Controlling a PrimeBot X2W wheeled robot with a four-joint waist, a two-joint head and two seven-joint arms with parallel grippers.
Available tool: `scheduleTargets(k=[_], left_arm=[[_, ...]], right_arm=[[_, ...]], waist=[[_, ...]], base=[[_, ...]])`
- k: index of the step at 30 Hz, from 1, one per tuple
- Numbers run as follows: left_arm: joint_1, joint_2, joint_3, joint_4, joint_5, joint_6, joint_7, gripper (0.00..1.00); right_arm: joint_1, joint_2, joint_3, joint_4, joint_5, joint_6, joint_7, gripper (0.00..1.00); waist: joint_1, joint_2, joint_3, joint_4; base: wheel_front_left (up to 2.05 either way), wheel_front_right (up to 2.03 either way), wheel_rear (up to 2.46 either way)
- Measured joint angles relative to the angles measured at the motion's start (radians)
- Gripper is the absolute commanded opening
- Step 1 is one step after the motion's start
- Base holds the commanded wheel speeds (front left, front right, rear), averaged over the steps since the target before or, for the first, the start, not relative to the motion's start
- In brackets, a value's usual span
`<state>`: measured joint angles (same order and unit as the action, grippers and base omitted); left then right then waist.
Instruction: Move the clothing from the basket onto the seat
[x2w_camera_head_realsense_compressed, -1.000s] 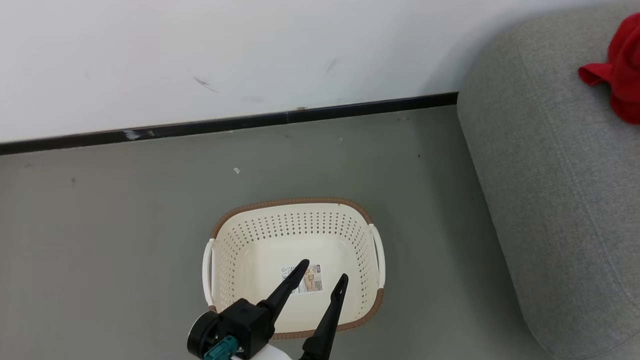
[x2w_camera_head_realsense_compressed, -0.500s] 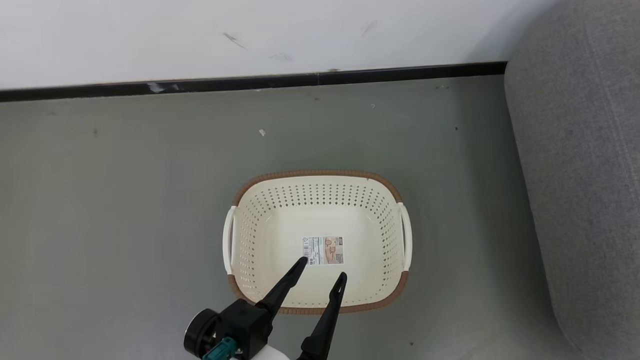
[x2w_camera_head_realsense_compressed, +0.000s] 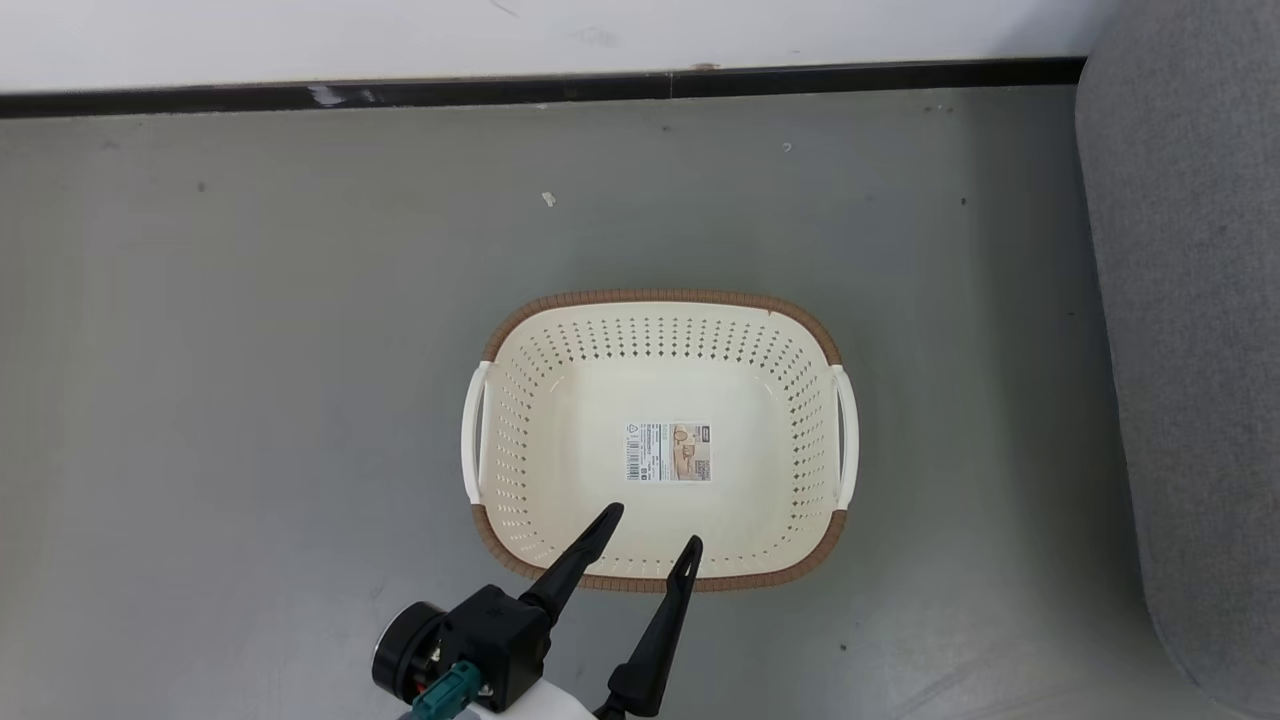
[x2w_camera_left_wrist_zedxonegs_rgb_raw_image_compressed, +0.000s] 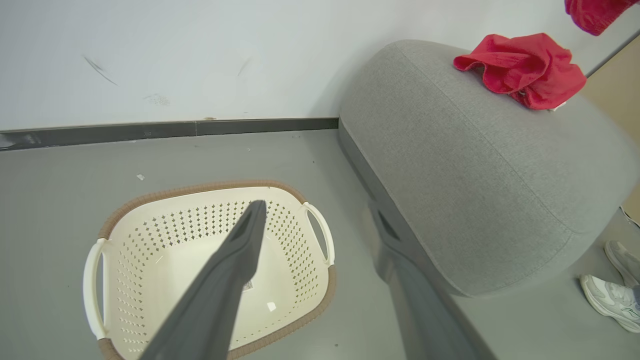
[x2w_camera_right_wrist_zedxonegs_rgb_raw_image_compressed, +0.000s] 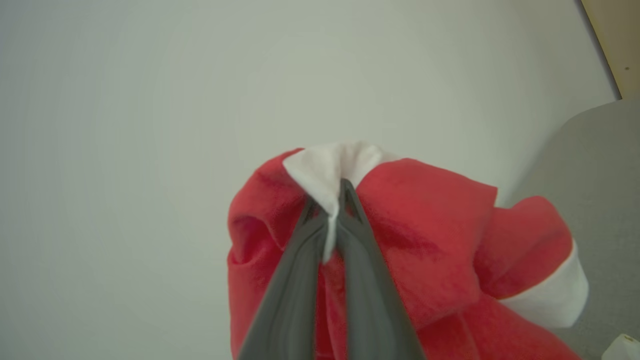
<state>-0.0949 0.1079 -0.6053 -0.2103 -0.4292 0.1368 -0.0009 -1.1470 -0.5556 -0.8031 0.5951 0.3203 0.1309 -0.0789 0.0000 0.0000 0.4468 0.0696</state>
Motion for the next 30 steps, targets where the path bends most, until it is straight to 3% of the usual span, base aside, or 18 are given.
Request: scheduleTargets(k=[21, 27, 28, 30], left_arm=[[-0.064, 0.016, 0.004, -0.041, 0.026, -0.017, 0.007, 1.00], [-0.081, 0.020, 0.017, -0.051, 0.029, -0.017, -0.001, 1.00], [-0.084, 0.021, 0.020, -0.052, 0.030, -0.017, -0.002, 1.00], [-0.085, 0.021, 0.026, -0.053, 0.035, -0.017, -0.005, 1.00]], right_arm=[[-0.007, -0.007, -0.151, 0.110, -0.119, 0.000, -0.075, 0.00], [0.031, 0.027, -0.219, 0.173, -0.137, 0.000, -0.113, 0.00], [0.033, 0.032, -0.223, 0.180, -0.137, 0.000, -0.118, 0.03], [0.032, 0.040, -0.227, 0.187, -0.137, 0.000, -0.125, 0.36]], waist=[[0.0000, 0.0000, 0.138, -0.012], [0.0000, 0.0000, 0.173, -0.025], [0.0000, 0.0000, 0.178, -0.027], [0.0000, 0.0000, 0.187, -0.032]], base=[[0.00, 0.00, 0.00], [0.00, 0.00, 0.00], [0.00, 0.00, 0.00], [0.00, 0.00, 0.00]])
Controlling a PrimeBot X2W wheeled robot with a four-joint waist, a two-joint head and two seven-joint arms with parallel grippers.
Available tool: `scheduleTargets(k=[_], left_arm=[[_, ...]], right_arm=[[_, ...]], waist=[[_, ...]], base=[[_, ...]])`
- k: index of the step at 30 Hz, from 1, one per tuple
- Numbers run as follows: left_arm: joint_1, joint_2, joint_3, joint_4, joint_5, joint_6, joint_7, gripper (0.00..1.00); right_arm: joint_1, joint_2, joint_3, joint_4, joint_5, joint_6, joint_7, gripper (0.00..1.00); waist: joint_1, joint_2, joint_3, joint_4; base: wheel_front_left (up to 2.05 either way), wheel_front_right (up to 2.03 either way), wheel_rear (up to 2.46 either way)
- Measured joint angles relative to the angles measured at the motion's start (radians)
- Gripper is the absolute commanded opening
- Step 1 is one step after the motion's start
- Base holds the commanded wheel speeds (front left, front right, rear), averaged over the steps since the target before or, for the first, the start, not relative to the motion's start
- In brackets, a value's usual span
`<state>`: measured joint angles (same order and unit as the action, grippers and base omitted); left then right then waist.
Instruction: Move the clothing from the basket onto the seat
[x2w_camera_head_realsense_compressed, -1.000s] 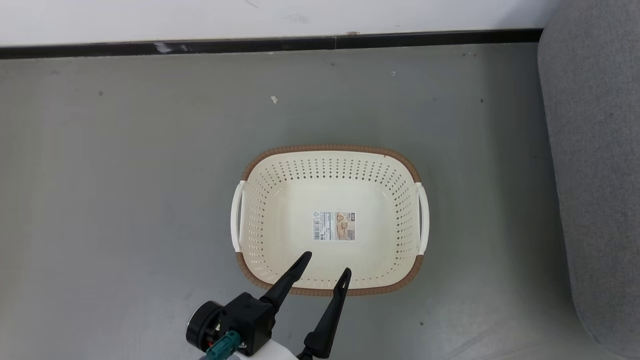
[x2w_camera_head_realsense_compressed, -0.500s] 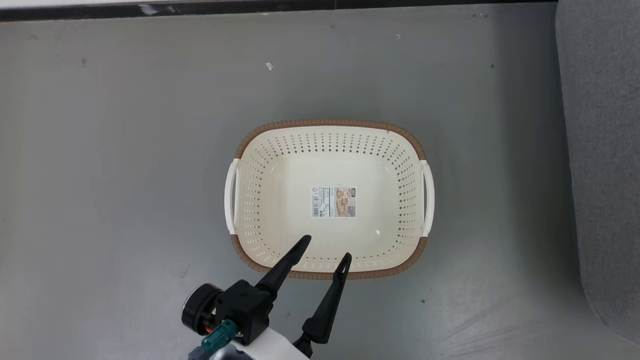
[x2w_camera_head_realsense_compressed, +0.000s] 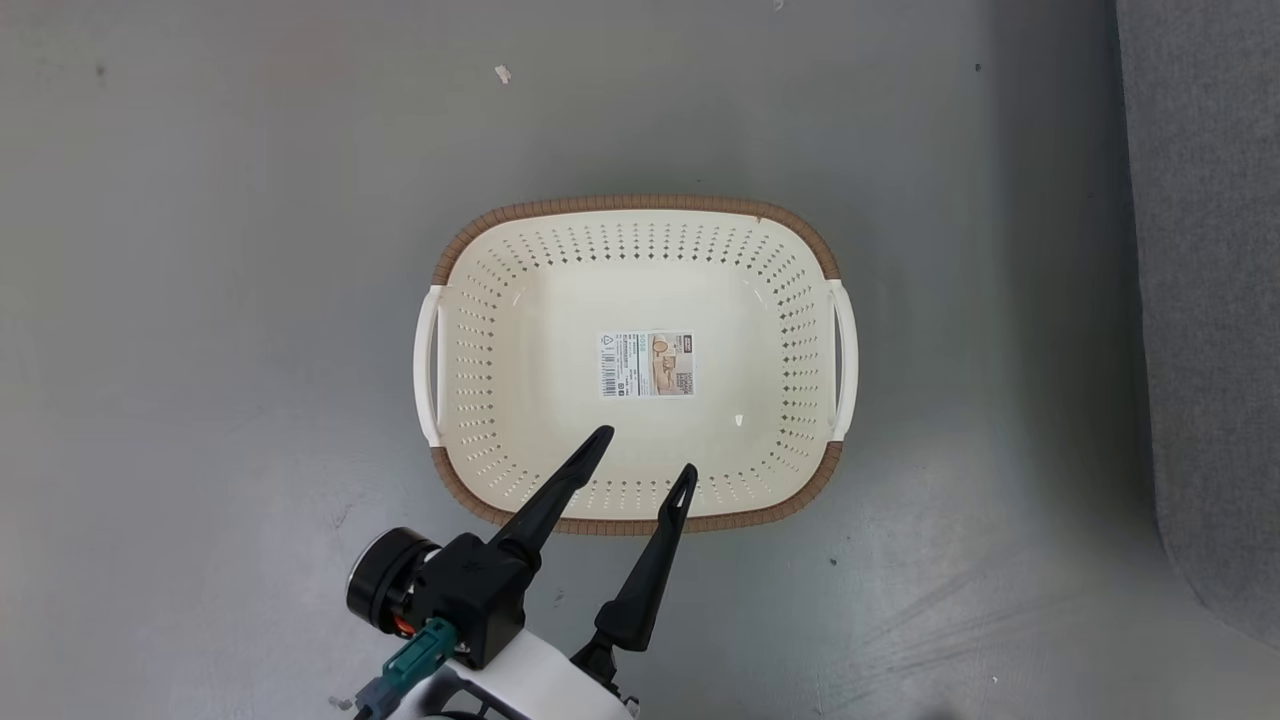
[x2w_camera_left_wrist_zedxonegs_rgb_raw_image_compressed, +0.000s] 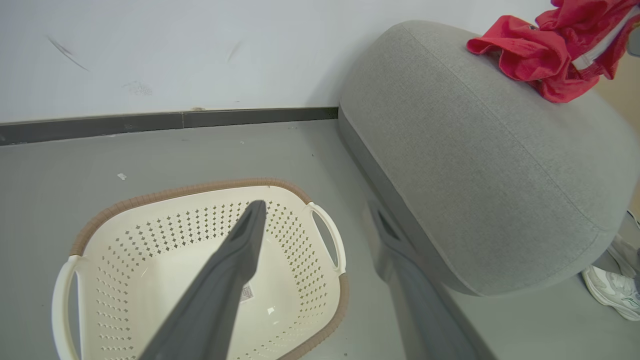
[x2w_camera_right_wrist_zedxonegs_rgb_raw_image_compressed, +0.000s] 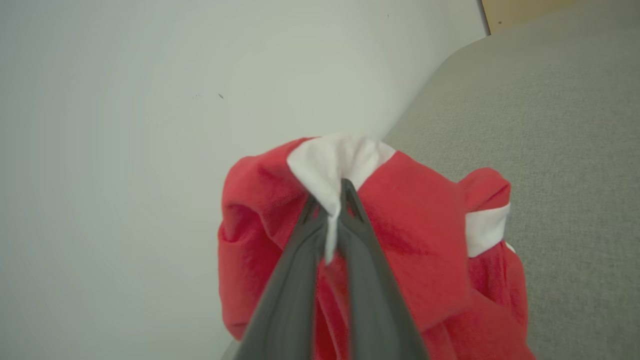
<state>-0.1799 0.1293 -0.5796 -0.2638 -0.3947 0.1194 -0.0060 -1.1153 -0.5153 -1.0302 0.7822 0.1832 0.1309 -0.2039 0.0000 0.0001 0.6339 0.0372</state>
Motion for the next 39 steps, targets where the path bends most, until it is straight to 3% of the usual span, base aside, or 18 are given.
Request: scheduleTargets(k=[1, 2, 3, 4, 14, 23, 32, 39], left_arm=[[0.000, 0.001, 0.001, 0.000, 0.000, 0.000, 0.000, 1.00], [-0.001, 0.002, 0.001, 0.000, 0.000, 0.000, 0.000, 1.00], [-0.004, 0.003, 0.001, 0.000, 0.001, 0.000, -0.002, 1.00], [-0.009, 0.003, 0.002, 0.000, 0.001, 0.000, -0.005, 1.00], [-0.041, -0.012, 0.022, 0.022, -0.009, -0.010, -0.041, 1.00], [-0.060, -0.029, 0.060, 0.061, -0.046, -0.017, -0.088, 1.00], [-0.060, -0.037, 0.112, 0.112, -0.092, -0.018, -0.150, 1.00], [-0.059, -0.037, 0.149, 0.172, -0.109, -0.018, -0.182, 1.00]], right_arm=[[0.000, 0.005, 0.000, 0.003, 0.000, 0.000, -0.005, 0.36], [0.000, 0.009, 0.000, 0.007, 0.000, 0.000, -0.011, 0.49], [-0.002, 0.016, 0.002, 0.010, 0.001, 0.000, -0.015, 0.80], [-0.003, 0.024, 0.008, 0.013, 0.002, 0.000, -0.018, 1.00], [0.004, 0.100, 0.179, 0.010, 0.015, 0.000, -0.043, 1.00], [0.117, 0.196, 0.337, -0.033, 0.080, 0.000, -0.044, 1.00], [0.240, 0.221, 0.419, -0.185, 0.183, 0.000, -0.052, 1.00], [0.367, 0.246, 0.532, -0.324, 0.179, 0.000, -0.053, 1.00]], waist=[[0.0000, 0.0000, 0.004, -0.003], [0.0000, 0.0000, 0.008, -0.006], [0.0000, 0.0000, 0.011, -0.009], [0.0000, 0.0000, 0.014, -0.013], [0.0000, 0.0000, 0.001, -0.046], [0.0000, 0.0000, -0.037, -0.061], [0.0000, 0.0000, -0.101, -0.071], [0.0000, 0.0000, -0.162, -0.076]], base=[[0.00, 0.00, 0.00], [0.00, 0.00, 0.00], [0.00, 0.00, 0.00], [0.00, 0.00, 0.00], [0.00, 0.00, 0.00], [0.00, 0.00, 0.00], [0.00, 0.00, 0.00], [0.00, 0.00, 0.00]])
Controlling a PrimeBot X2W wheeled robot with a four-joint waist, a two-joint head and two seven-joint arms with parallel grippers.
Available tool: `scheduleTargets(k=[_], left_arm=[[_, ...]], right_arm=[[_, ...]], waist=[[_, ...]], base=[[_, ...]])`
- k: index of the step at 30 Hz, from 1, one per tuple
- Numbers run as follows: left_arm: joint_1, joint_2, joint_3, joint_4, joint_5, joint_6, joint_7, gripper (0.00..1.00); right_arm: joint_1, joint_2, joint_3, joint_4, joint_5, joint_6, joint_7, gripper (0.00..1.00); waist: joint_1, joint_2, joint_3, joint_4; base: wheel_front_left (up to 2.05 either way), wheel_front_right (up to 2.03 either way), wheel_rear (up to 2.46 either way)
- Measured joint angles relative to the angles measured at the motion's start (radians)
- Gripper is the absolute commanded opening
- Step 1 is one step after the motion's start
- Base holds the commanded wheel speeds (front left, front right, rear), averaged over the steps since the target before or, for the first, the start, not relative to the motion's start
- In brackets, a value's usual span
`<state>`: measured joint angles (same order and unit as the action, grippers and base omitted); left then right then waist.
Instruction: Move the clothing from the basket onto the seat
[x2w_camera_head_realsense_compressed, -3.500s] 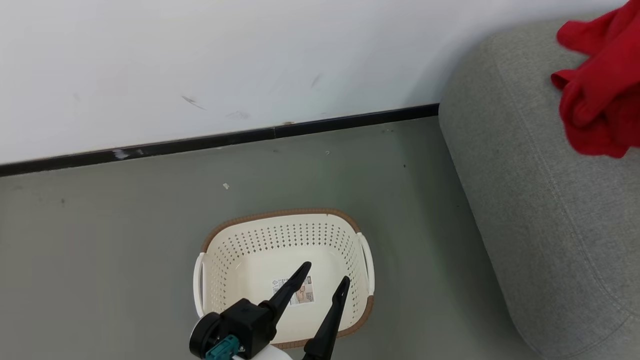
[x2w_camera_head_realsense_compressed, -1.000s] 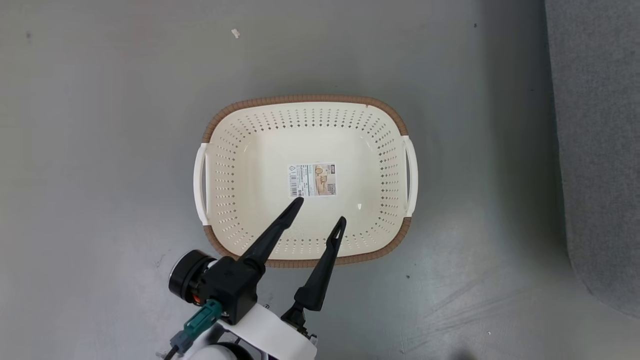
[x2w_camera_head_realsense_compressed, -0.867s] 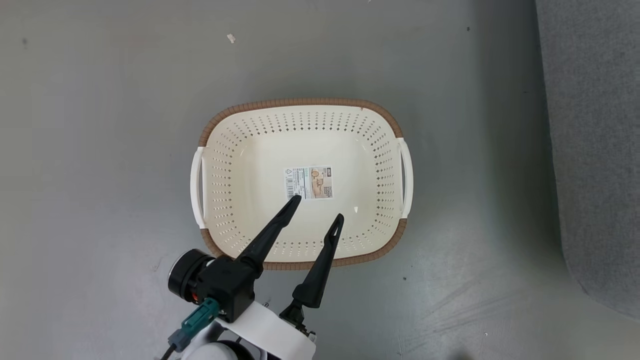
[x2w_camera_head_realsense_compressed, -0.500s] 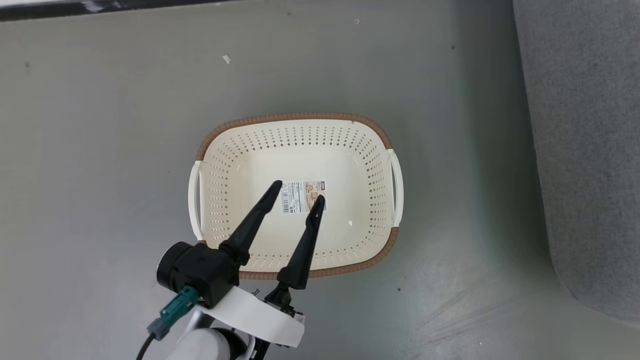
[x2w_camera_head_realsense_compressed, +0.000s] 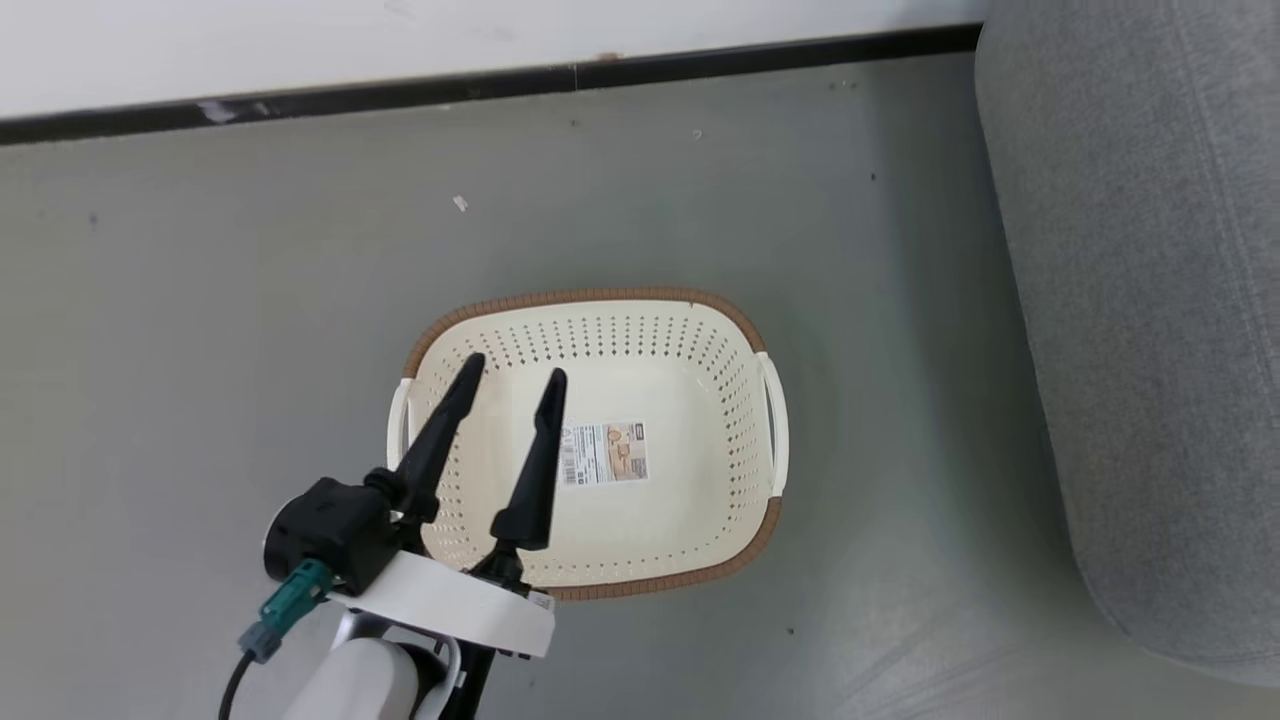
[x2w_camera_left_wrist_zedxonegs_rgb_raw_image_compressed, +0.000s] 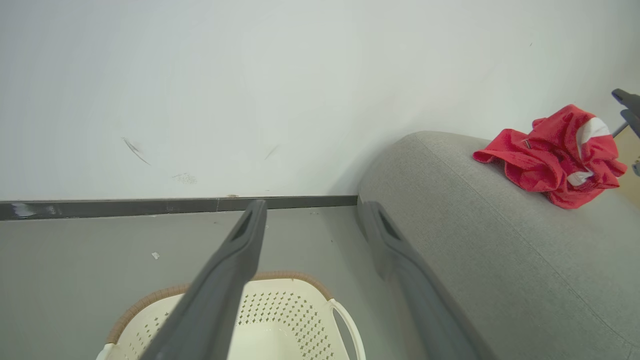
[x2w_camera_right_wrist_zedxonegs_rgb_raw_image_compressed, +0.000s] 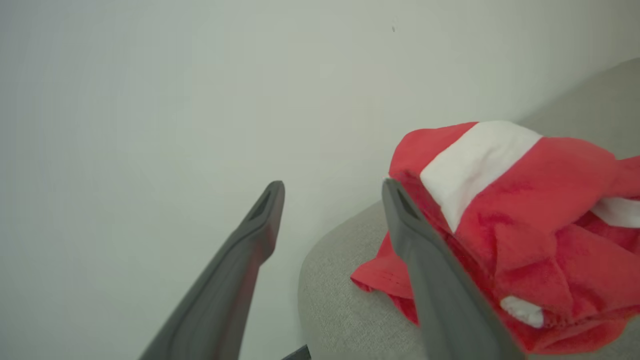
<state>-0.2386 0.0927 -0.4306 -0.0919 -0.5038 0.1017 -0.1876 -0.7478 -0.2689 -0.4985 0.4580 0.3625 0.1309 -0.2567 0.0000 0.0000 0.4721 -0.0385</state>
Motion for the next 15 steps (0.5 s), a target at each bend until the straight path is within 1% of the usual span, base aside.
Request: scheduleTargets(k=[5, 8, 10, 15], left_arm=[[0.001, -0.004, 0.051, 0.038, -0.024, 0.005, -0.018, 1.00], [0.007, -0.007, 0.091, 0.057, -0.032, 0.024, -0.032, 1.00], [0.023, -0.009, 0.116, 0.077, -0.055, 0.030, -0.034, 1.00], [0.059, -0.011, 0.149, 0.116, -0.060, 0.047, -0.044, 1.00]], right_arm=[[0.110, 0.028, 0.110, -0.039, -0.048, 0.000, 0.000, 1.00], [0.160, 0.049, 0.158, -0.063, -0.056, 0.000, 0.000, 1.00], [0.181, 0.069, 0.182, -0.071, -0.057, 0.000, 0.000, 1.00], [0.250, 0.105, 0.298, -0.095, -0.110, 0.000, 0.000, 1.00]], waist=[[0.0000, 0.0000, -0.046, 0.001], [0.0000, 0.0000, -0.073, 0.006], [0.0000, 0.0000, -0.091, 0.012], [0.0000, 0.0000, -0.135, 0.030]], base=[[0.00, 0.00, 0.00], [0.00, 0.00, 0.00], [0.00, 0.00, 0.00], [0.00, 0.00, 0.00]])
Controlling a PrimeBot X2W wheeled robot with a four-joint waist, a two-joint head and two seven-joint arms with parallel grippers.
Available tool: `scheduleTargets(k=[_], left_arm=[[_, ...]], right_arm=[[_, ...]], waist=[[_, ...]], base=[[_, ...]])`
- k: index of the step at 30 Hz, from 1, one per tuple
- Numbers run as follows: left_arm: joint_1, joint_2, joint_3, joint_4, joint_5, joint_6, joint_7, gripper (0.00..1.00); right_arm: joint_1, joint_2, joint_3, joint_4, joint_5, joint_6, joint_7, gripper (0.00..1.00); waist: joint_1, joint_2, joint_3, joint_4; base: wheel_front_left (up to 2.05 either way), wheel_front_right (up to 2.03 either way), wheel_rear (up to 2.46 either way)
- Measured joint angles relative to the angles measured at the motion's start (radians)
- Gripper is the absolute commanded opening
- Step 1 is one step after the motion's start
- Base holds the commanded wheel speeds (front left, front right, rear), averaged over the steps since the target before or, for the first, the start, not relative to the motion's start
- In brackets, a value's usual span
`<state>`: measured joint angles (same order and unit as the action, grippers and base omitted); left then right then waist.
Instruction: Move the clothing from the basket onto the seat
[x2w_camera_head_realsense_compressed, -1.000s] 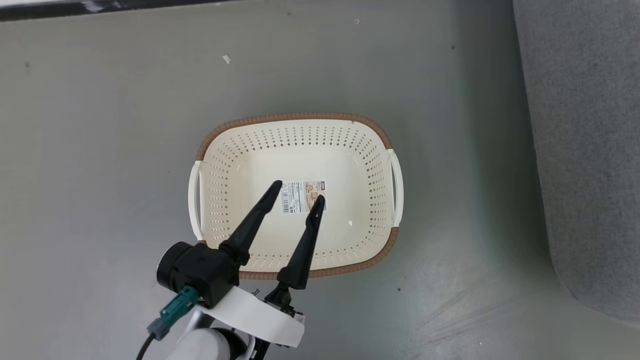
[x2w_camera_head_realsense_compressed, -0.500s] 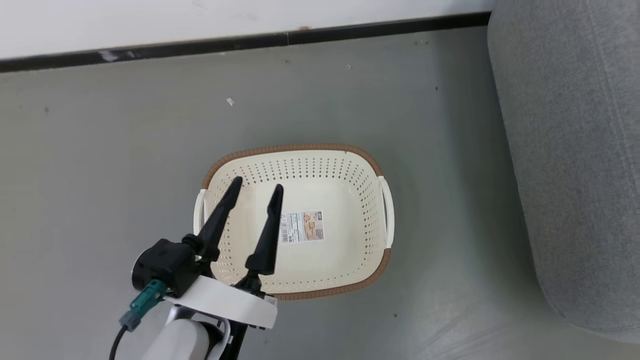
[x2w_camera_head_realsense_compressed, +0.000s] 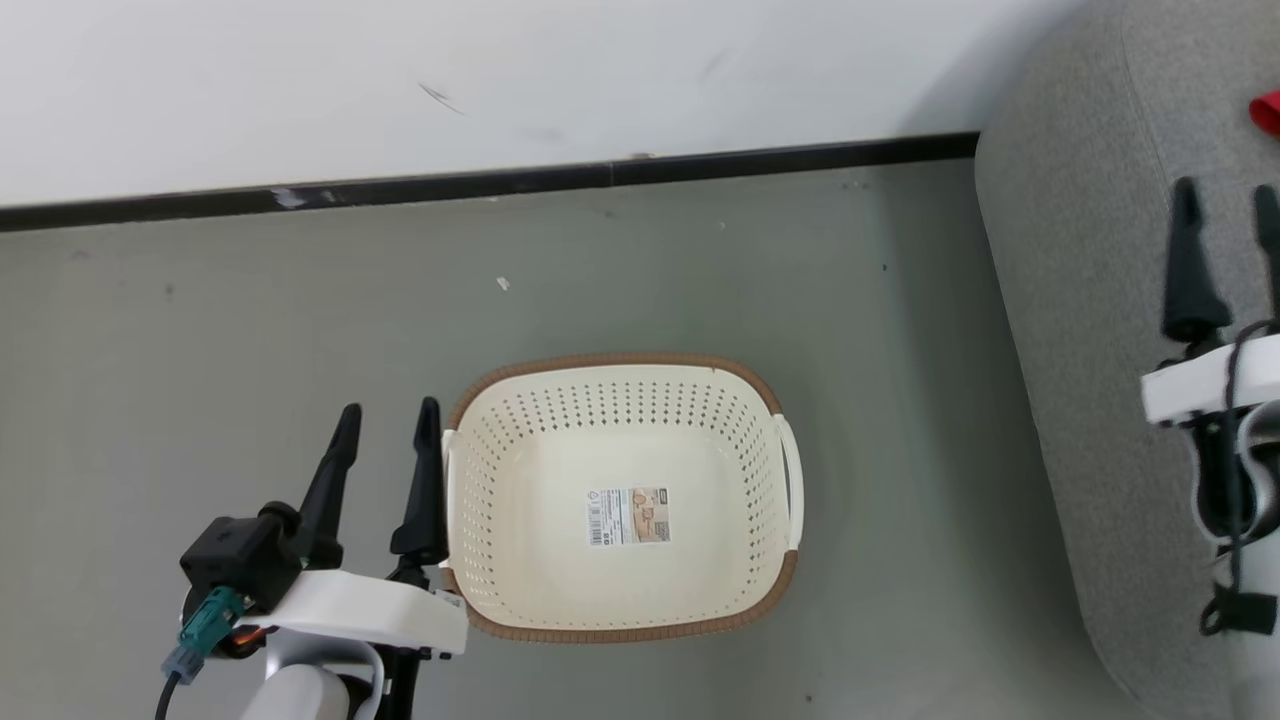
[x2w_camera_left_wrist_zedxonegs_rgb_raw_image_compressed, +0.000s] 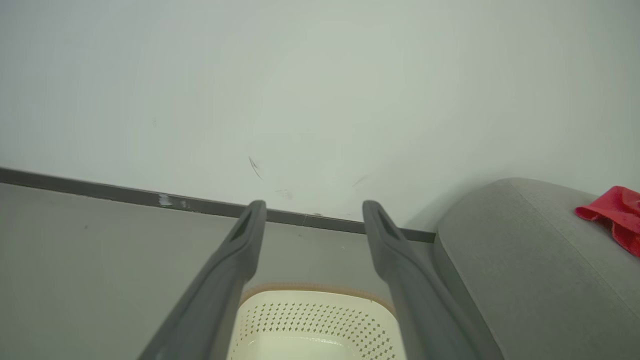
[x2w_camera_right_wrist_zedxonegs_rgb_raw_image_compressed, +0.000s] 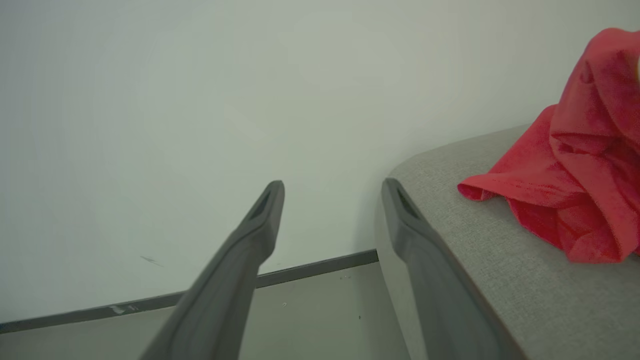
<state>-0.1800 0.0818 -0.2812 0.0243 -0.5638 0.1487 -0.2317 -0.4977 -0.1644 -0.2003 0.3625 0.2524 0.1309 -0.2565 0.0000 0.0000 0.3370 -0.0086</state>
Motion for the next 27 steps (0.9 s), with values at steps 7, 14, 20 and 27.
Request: scheduleTargets(k=[7, 14, 20, 27], left_arm=[[0.028, 0.010, 0.033, 0.067, 0.013, 0.016, -0.009, 1.00], [0.056, 0.014, 0.039, 0.125, 0.022, 0.007, -0.016, 1.00], [0.086, 0.013, 0.037, 0.179, 0.037, -0.004, -0.016, 1.00], [0.102, 0.012, 0.037, 0.221, 0.039, -0.021, -0.016, 1.00]], right_arm=[[0.078, 0.024, 0.122, -0.025, -0.047, 0.000, 0.000, 1.00], [0.172, 0.053, 0.156, -0.030, -0.073, 0.000, 0.000, 1.00], [0.245, 0.072, 0.158, -0.038, -0.090, 0.000, 0.000, 1.00], [0.330, 0.091, 0.155, -0.049, -0.107, 0.000, 0.000, 1.00]], waist=[[0.0000, 0.0000, -0.066, 0.042], [0.0000, 0.0000, -0.123, 0.082], [0.0000, 0.0000, -0.173, 0.109], [0.0000, 0.0000, -0.230, 0.132]], base=[[0.00, 0.00, 0.00], [0.00, 0.00, 0.00], [0.00, 0.00, 0.00], [0.00, 0.00, 0.00]])
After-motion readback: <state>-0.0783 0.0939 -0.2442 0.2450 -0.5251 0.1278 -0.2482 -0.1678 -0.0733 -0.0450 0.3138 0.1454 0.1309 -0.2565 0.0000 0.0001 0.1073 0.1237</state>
